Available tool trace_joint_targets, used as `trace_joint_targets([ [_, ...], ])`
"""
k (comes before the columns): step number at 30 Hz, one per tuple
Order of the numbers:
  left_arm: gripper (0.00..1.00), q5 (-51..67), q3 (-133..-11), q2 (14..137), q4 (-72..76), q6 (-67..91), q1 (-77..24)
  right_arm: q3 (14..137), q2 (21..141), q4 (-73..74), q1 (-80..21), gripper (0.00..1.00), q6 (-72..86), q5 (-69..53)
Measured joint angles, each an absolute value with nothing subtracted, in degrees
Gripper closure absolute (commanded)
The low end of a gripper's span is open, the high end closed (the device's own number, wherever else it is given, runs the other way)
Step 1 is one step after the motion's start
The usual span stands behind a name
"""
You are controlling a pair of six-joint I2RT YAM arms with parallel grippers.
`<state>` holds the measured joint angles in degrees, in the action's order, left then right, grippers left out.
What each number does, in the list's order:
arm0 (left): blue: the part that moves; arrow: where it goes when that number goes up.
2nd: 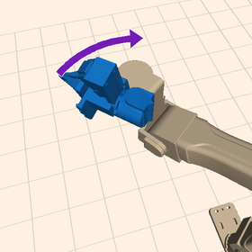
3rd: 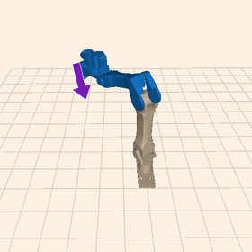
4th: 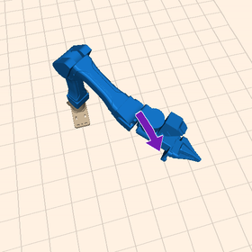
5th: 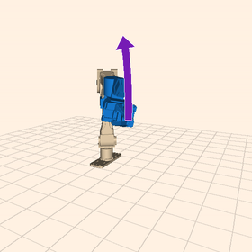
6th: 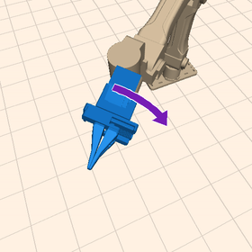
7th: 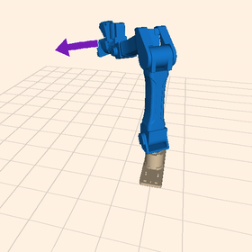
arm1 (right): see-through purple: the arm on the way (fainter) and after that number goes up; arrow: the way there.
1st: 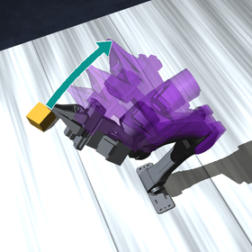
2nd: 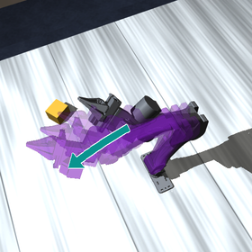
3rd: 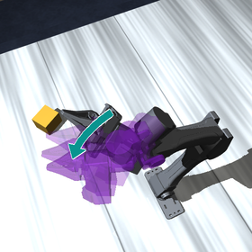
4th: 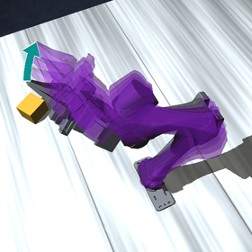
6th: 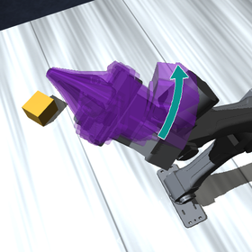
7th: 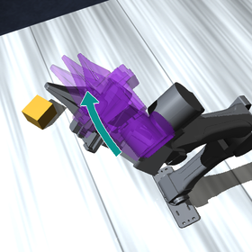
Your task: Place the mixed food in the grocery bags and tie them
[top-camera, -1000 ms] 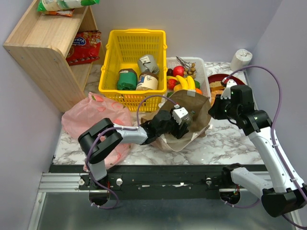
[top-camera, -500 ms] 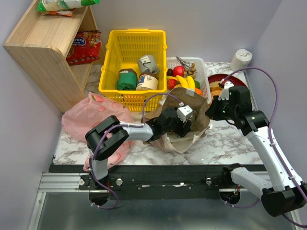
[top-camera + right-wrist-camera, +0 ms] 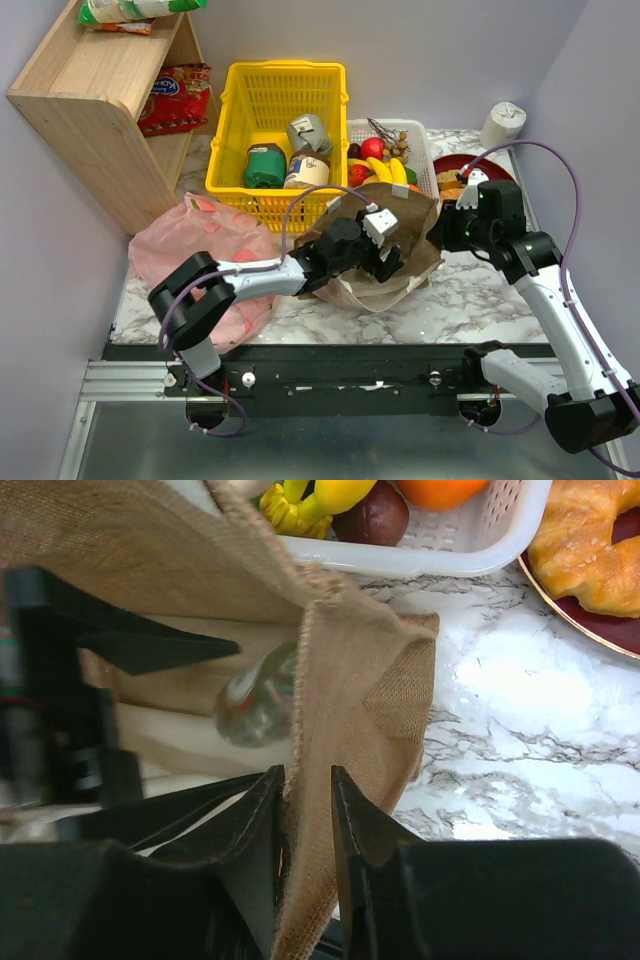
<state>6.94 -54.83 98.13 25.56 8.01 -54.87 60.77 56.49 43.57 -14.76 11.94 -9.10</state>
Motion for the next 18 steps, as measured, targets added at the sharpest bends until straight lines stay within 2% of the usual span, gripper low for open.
trace_joint_targets([
  [4,0.01,6.9,-54.8,90.8,24.8,7.9,-54.9,60.8,56.4,43.6,-14.8,0.63,11.9,-9.1],
  [10,0.01,3.7,-55.4,80.0,15.9,8.1,-54.9,60.9,56.4,43.6,-14.8,0.54,11.9,-9.4],
  [13,0.01,-0.1,-56.0,74.4,9.6,8.6,-54.9,61.5,56.5,43.6,-14.8,0.48,11.9,-9.6],
  [18,0.01,-10.5,-59.5,65.3,-3.4,11.1,-54.9,62.8,56.5,43.6,-14.8,0.31,11.9,-9.7],
])
